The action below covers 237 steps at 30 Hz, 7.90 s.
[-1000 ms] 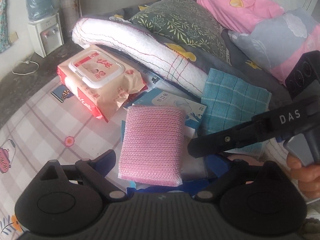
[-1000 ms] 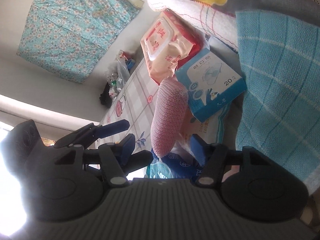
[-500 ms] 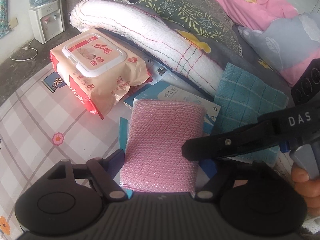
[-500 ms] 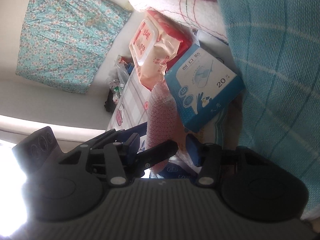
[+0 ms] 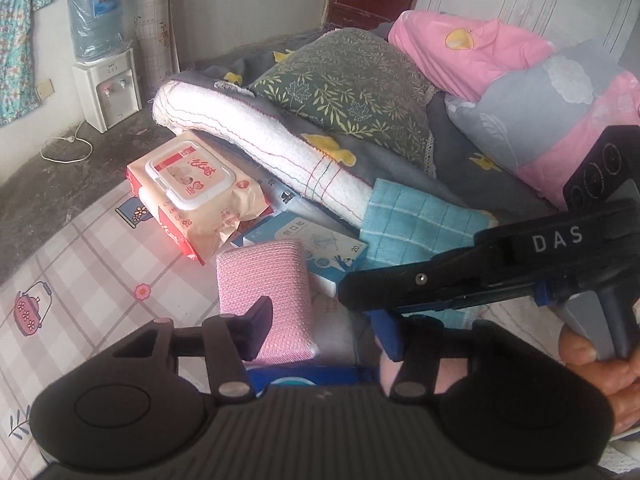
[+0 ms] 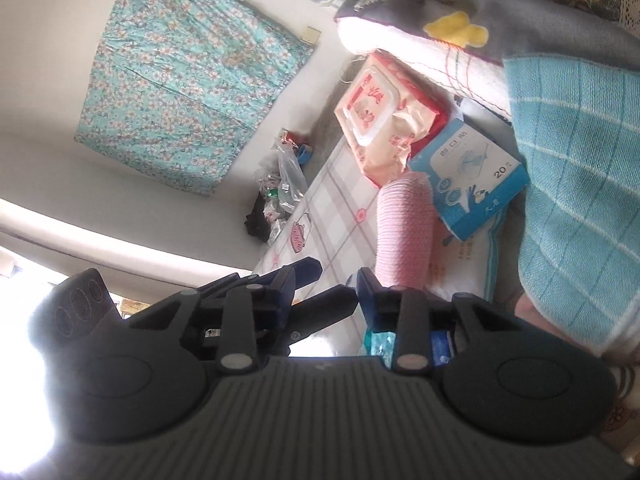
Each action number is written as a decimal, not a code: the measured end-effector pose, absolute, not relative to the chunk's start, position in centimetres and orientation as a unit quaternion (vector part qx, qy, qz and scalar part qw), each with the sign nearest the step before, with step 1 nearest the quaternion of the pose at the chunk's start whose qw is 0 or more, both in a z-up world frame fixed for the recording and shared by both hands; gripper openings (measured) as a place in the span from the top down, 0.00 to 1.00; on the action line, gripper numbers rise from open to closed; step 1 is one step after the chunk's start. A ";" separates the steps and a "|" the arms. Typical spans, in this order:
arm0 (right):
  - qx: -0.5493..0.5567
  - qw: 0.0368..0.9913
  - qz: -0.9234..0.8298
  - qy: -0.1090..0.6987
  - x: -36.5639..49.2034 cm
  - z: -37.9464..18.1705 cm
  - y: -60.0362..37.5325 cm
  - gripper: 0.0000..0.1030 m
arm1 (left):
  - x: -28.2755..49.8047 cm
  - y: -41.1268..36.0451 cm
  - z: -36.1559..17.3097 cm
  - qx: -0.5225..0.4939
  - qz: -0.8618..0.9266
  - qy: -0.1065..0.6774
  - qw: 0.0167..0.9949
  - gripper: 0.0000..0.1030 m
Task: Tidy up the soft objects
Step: 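Close the left gripper on the pink mesh sponge and lift it, then carry the pink sponge into the cardboard box and open the left gripper, then move the left gripper back toward the blue-and-white bandage box, then close the left gripper on the blue-and-white bandage box and lift it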
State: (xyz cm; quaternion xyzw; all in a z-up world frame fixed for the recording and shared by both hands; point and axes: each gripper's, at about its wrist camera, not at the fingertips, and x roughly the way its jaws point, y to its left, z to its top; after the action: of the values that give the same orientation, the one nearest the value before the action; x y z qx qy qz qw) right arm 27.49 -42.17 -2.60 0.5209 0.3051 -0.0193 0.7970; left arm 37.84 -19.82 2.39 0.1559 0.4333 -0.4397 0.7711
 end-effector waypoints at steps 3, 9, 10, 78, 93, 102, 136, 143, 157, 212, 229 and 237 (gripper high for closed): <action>0.516 0.801 -0.007 0.303 26.1 -0.5 -40.7 0.73 | 35.4 -18.5 4.4 0.164 -0.426 0.423 0.783 0.44; 0.500 0.810 -0.026 0.303 22.8 1.1 -38.9 0.61 | 33.0 -16.6 5.2 0.163 -0.389 0.430 0.798 0.25; 0.498 0.811 -0.030 0.306 22.7 1.1 -38.9 0.53 | 33.1 -16.5 5.0 0.161 -0.384 0.434 0.799 0.21; 0.449 0.708 0.213 0.501 31.9 0.9 -9.1 0.72 | 26.3 12.8 5.1 -0.083 -0.118 0.529 0.836 0.11; 0.336 0.779 0.180 0.498 36.3 -1.7 -5.3 0.61 | 31.4 16.6 -6.8 -0.115 -0.084 0.611 0.779 0.17; 0.363 0.799 0.184 0.443 32.0 1.4 -10.6 0.60 | 31.4 15.0 -6.6 -0.060 -0.075 0.607 0.789 0.36; 0.411 0.800 0.133 0.417 24.0 -1.2 -18.6 0.55 | 32.0 10.2 -9.2 0.068 -0.124 0.602 0.786 0.50; 0.417 0.797 0.124 0.419 24.4 -2.3 -19.4 0.54 | 32.3 8.7 -8.2 0.126 -0.148 0.562 0.804 0.40; 0.431 0.793 0.109 0.417 23.3 -3.3 -21.0 0.53 | 34.1 9.2 -8.4 0.077 -0.154 0.552 0.816 0.31; 0.440 0.783 -0.086 0.432 36.2 -7.8 -53.1 0.44 | 45.2 -27.9 -8.1 -0.057 -0.225 0.599 0.767 0.39; 0.426 0.775 -0.064 0.462 38.8 -8.7 -51.3 0.44 | 45.3 -23.7 -6.7 -0.056 -0.221 0.567 0.792 0.94; 0.409 0.761 -0.095 0.495 40.9 -10.0 -49.2 0.41 | 46.0 -21.3 -7.9 -0.062 -0.200 0.589 0.780 0.93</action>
State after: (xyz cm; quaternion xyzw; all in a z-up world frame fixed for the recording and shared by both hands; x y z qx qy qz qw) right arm 40.93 -49.20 -10.04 0.4089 0.4946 -0.0952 0.7610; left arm 45.97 -21.34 -7.94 -0.0625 0.5892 -0.1996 0.7805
